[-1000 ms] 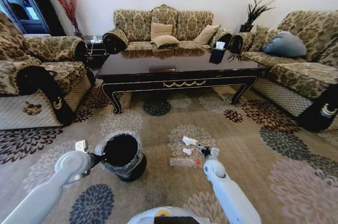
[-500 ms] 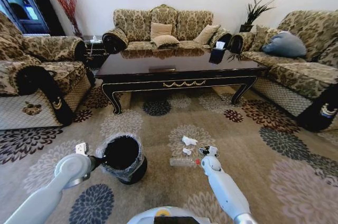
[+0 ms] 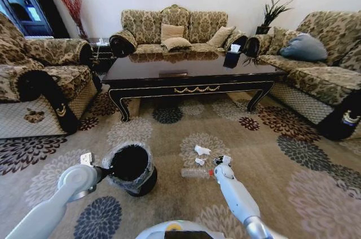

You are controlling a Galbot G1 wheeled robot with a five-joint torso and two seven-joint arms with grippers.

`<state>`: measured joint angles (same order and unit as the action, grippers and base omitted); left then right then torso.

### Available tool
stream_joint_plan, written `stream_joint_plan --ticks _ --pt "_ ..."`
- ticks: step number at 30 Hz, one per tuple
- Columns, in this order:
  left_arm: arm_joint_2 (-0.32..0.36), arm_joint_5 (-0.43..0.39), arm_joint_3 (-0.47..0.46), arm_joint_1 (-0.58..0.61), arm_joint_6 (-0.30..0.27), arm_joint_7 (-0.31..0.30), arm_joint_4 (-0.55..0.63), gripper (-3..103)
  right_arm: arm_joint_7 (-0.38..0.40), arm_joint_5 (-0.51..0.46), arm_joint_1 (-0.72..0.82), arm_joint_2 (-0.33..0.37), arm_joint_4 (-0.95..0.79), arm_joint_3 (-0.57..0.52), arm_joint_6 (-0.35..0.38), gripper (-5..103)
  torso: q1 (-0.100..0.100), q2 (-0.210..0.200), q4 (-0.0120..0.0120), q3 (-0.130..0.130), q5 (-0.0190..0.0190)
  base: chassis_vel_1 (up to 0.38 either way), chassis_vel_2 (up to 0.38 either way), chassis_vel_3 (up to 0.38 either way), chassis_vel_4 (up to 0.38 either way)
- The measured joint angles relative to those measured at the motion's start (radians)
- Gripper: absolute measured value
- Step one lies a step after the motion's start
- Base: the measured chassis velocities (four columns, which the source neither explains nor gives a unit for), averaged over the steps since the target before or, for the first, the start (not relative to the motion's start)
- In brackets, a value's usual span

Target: Move to the front of the table and pick up the trash from the floor, then place it into the trash bin.

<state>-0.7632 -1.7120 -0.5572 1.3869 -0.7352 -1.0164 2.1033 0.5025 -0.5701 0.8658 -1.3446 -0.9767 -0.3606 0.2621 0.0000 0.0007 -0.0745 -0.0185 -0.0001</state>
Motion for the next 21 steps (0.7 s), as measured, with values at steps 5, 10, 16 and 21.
stream_joint_plan --ticks 5,10,16,21 --pt "-0.003 0.000 0.001 -0.002 0.000 0.003 0.000 0 0.000 0.000 0.001 -0.002 0.002 0.002 0.000 54 0.000 0.000 -0.0001 0.000 0.0000 0.000 0.000 0.000 0.000" --pt "-0.006 0.000 0.001 -0.001 0.000 0.005 0.001 0 0.000 -0.004 0.005 0.002 -0.002 0.002 0.002 37 0.000 0.000 0.0000 0.000 0.0000 0.000 0.000 0.000 0.000" --pt "-0.006 0.004 0.001 0.007 0.000 0.006 0.004 0 0.012 -0.029 0.024 0.007 -0.051 0.011 0.015 21 0.000 0.000 -0.0001 0.000 0.0000 0.000 0.000 0.000 0.000" --pt "-0.006 0.006 -0.004 0.011 0.000 0.008 0.010 0 0.031 -0.058 0.034 0.007 -0.085 0.017 0.026 21 0.000 0.000 -0.0001 0.000 0.0001 0.000 0.000 0.000 0.000"
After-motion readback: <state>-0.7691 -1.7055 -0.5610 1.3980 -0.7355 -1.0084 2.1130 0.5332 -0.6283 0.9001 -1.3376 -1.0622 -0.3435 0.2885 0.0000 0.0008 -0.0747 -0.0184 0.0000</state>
